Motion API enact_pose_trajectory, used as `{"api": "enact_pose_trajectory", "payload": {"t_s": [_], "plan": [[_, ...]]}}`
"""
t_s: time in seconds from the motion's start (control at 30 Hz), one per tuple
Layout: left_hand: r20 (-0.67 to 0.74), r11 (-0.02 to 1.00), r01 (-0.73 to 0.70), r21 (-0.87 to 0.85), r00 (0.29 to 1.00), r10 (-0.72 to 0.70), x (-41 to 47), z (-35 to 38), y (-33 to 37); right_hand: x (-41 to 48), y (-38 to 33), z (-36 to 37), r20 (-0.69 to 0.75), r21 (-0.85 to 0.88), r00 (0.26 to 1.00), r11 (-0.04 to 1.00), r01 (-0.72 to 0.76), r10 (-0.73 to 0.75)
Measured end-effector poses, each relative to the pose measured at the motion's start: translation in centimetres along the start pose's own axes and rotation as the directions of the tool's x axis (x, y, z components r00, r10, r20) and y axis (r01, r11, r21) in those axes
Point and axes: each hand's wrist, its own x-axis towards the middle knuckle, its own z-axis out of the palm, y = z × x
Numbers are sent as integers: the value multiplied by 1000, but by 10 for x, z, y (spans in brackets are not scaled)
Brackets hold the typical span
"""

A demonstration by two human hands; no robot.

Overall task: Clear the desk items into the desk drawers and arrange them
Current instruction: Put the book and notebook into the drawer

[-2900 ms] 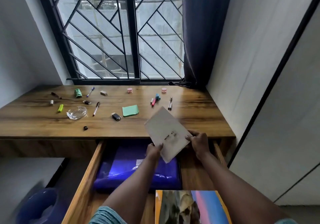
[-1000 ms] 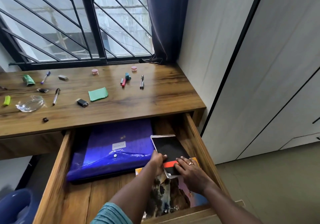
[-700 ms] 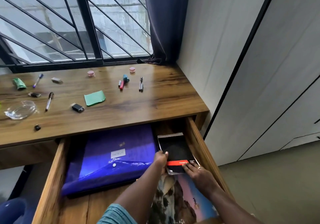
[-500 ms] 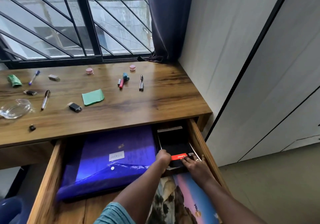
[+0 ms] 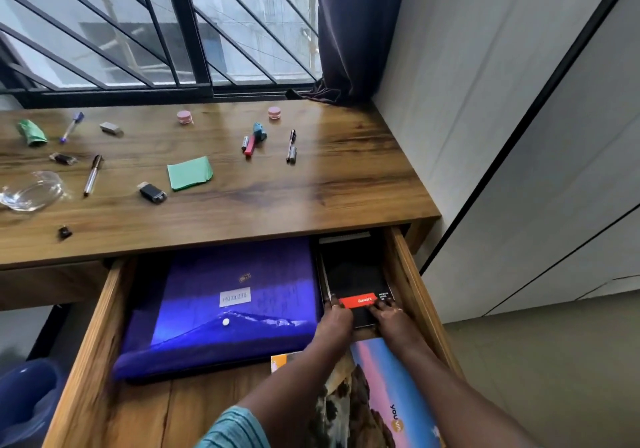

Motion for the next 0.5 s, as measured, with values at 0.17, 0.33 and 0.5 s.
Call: {"api": "enact_pose_trajectory", "payload": {"t_s": [0.17,0.33,0.5], "plan": [[-2,995,-94,20,996,94,-24,-5,-1,-15,-8,-3,-57,-28,996,997,-77,75],[-81,975,-220,37,972,223,-63,-9,-8,-44,-26,-2,-112,-44,992,997,-70,65],[-151,984,-169,62,973,177,-112,-16,-27,-64,-64,-5,-113,-76,989,994,83,-91]]}}
